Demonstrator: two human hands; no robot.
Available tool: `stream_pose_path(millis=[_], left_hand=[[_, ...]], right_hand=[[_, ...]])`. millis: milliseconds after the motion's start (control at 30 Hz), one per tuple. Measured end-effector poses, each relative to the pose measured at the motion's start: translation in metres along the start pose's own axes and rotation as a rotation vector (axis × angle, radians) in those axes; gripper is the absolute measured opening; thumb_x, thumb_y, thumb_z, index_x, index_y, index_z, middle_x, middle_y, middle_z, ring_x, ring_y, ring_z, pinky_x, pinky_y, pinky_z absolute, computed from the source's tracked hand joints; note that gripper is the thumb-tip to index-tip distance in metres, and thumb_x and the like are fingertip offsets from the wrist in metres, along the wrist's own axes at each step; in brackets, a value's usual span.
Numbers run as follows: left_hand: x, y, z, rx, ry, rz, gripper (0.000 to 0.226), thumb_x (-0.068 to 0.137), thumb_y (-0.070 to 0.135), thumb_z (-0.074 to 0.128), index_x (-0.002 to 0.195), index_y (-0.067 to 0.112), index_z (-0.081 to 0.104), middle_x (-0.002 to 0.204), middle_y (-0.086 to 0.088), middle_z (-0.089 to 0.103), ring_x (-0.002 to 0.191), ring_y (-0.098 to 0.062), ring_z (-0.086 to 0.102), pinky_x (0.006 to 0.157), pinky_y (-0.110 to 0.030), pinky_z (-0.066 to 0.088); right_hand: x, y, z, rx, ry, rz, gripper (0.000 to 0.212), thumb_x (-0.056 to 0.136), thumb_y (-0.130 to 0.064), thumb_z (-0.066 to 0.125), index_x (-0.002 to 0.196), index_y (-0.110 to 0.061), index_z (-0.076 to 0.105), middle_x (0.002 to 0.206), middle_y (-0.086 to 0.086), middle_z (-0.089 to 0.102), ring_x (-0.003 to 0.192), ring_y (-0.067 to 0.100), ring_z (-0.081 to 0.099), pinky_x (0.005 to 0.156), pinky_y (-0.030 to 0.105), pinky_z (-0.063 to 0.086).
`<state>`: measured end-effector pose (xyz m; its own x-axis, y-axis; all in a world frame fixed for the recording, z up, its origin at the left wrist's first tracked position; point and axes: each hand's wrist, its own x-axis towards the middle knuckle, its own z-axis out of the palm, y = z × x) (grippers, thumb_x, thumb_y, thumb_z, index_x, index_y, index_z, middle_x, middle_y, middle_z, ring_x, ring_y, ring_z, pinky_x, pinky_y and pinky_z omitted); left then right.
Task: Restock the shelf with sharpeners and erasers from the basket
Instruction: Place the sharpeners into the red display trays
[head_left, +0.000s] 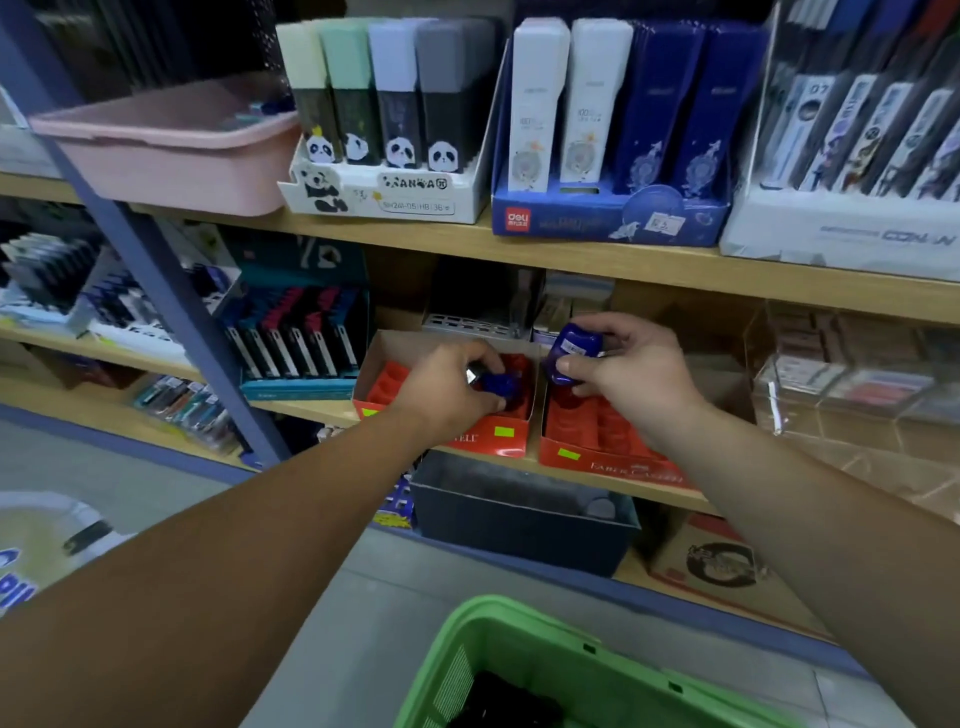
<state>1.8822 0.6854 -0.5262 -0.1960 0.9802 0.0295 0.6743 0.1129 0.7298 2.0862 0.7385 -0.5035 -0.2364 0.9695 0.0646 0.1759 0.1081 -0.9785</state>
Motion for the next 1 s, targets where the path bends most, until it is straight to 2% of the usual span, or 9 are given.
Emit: stream_pose_path(millis=[167,267,400,467,533,633,833,933,1000], left_hand=[[0.008,0.006,0.001,0.097,-0.076,-0.005,0.035,0.094,0.028,0.073,0.128,0.032,0.066,0.125,0.01,0.062,0.101,-0.007,0.06,0.066,-0.011,0.043],[0.005,0.016,-0.01,-0.048,-0.097,-0.064,0.048,0.096,0.011,0.065,0.139,0.032,0.059,0.117,0.011,0.058,0.097,-0.007,0.06,0.061,-0.004,0.045],[-0.005,0.011,-0.031,-0.346,-0.063,-0.185,0.061,0.095,0.009,0.067,0.149,0.029,0.045,0.117,0.001,0.067,0.094,-0.019,0.073,0.085,-0.033,0.062],[-0.011,0.012,-0.035,-0.485,-0.11,-0.207,0.04,0.098,0.014,0.068,0.134,0.022,0.05,0.119,-0.007,0.072,0.097,-0.024,0.076,0.092,-0.043,0.061],[-0.018,0.021,-0.033,-0.682,-0.201,-0.214,0.022,0.103,0.012,0.061,0.118,0.023,0.051,0.119,-0.013,0.071,0.103,-0.027,0.075,0.086,-0.041,0.063],[-0.023,0.031,-0.024,-0.78,-0.274,-0.168,0.038,0.099,0.005,0.064,0.131,0.024,0.056,0.122,-0.014,0.068,0.1,-0.024,0.075,0.072,-0.031,0.062],[-0.024,0.029,-0.019,-0.626,0.016,-0.268,0.048,0.077,0.015,0.089,0.116,0.018,0.062,0.102,-0.005,0.076,0.082,-0.017,0.078,0.067,-0.026,0.063],[-0.027,0.013,-0.027,-0.471,0.102,-0.323,0.037,0.081,0.034,0.087,0.109,0.019,0.068,0.089,-0.005,0.078,0.062,-0.014,0.072,0.047,-0.022,0.051],[-0.031,0.002,-0.031,-0.451,0.095,-0.319,0.028,0.089,0.038,0.079,0.111,0.023,0.069,0.093,-0.003,0.078,0.06,-0.015,0.069,0.045,-0.024,0.051]], right_hand=[[0.007,0.009,0.005,0.025,-0.01,0.06,0.045,0.091,0.0,0.076,0.131,-0.02,0.068,0.12,0.002,0.066,0.09,0.02,0.075,0.08,0.037,0.066],[0.013,0.005,0.005,0.037,0.019,0.053,0.042,0.091,-0.001,0.076,0.13,-0.017,0.069,0.113,0.001,0.072,0.09,0.015,0.074,0.074,0.028,0.064],[0.017,0.002,0.001,-0.009,0.047,0.024,0.039,0.087,-0.012,0.083,0.124,-0.02,0.07,0.102,-0.005,0.076,0.098,0.012,0.073,0.076,0.027,0.06],[0.017,0.002,-0.001,-0.058,0.066,0.029,0.035,0.087,-0.014,0.083,0.118,-0.024,0.071,0.102,-0.007,0.075,0.102,0.014,0.072,0.084,0.033,0.062],[0.017,0.004,-0.008,-0.057,0.097,0.052,0.032,0.086,-0.011,0.083,0.113,-0.023,0.07,0.102,-0.003,0.075,0.101,0.019,0.072,0.08,0.036,0.063],[0.01,0.006,-0.019,-0.034,0.063,0.052,0.033,0.088,-0.003,0.079,0.114,-0.02,0.069,0.105,0.004,0.075,0.094,0.02,0.075,0.071,0.032,0.064],[0.005,-0.005,-0.022,0.036,0.083,0.046,0.027,0.081,-0.003,0.087,0.098,-0.018,0.072,0.101,0.006,0.073,0.091,0.022,0.077,0.077,0.034,0.066],[0.009,-0.015,0.005,0.037,0.076,-0.008,0.028,0.078,-0.007,0.09,0.09,-0.02,0.068,0.095,0.005,0.074,0.092,0.02,0.075,0.076,0.03,0.064],[0.013,-0.015,0.026,-0.098,0.038,-0.095,0.028,0.079,-0.015,0.09,0.086,-0.027,0.067,0.093,0.0,0.073,0.089,0.015,0.071,0.077,0.028,0.059]])
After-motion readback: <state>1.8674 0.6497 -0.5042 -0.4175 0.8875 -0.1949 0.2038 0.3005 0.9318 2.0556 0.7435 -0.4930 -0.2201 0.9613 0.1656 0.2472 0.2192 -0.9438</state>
